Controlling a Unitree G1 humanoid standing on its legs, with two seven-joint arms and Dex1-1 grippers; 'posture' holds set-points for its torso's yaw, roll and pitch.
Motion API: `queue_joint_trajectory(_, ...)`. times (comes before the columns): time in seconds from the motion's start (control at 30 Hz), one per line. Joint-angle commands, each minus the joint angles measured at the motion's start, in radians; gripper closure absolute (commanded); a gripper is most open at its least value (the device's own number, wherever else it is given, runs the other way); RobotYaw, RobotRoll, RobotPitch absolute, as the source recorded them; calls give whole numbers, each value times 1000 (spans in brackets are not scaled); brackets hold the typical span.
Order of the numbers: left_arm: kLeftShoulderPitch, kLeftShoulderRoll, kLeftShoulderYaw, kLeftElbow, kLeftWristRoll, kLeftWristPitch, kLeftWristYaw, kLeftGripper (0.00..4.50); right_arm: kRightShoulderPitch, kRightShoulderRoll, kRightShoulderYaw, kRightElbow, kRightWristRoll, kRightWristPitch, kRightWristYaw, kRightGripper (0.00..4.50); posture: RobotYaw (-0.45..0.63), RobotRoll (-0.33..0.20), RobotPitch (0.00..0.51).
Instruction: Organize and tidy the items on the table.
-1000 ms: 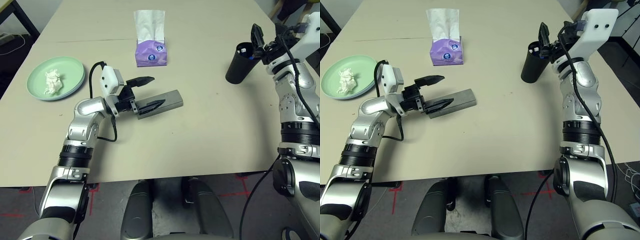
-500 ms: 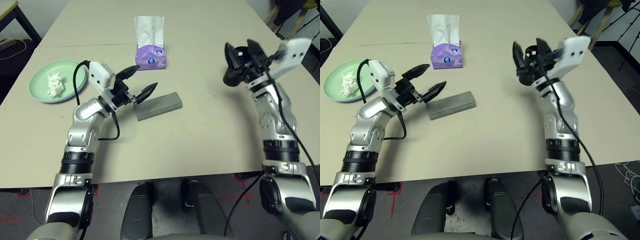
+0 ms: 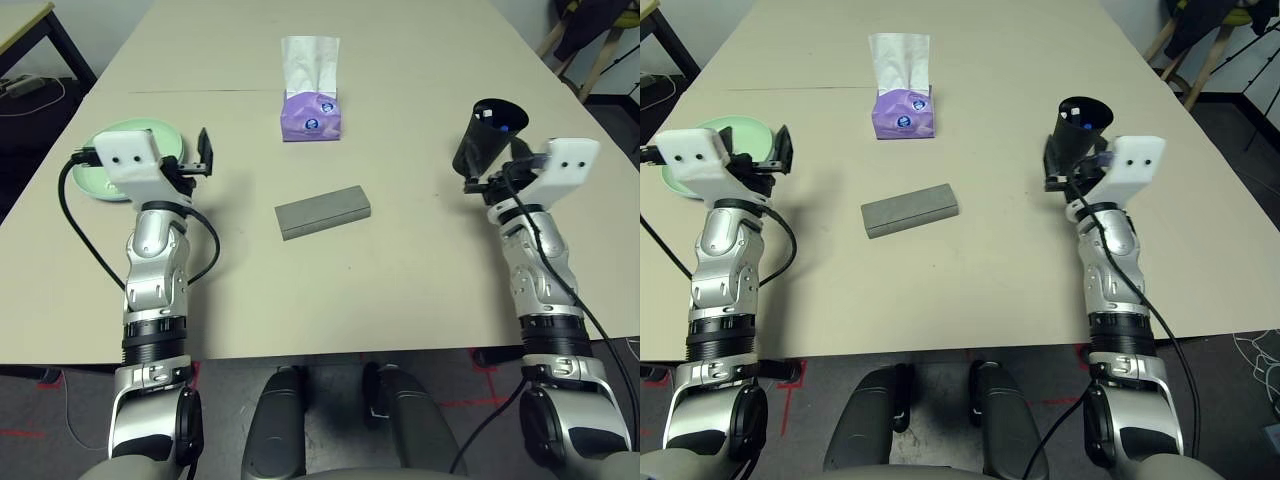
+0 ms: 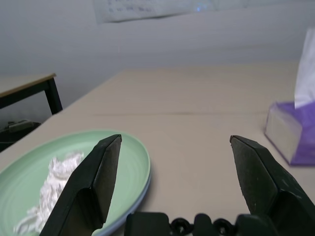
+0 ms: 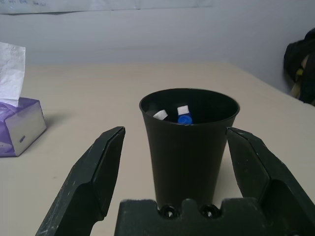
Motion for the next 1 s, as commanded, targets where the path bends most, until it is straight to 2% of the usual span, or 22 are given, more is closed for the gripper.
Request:
queue_joint_trajectory(0.03, 49, 23, 9, 3, -16, -13, -42, 0, 22, -16, -24, 32, 17, -39, 22, 34, 110, 0, 150)
queue_joint_trajectory(0.53, 54, 97, 80, 135, -83, -72, -126, 0, 77, -29, -40, 1, 52, -8, 36, 34, 76, 0, 152)
queue_joint_trajectory(1.0, 57, 100, 76, 169, -116, -86, -163, 0, 74, -54, -38, -11, 64, 74, 52, 34, 69, 0, 148)
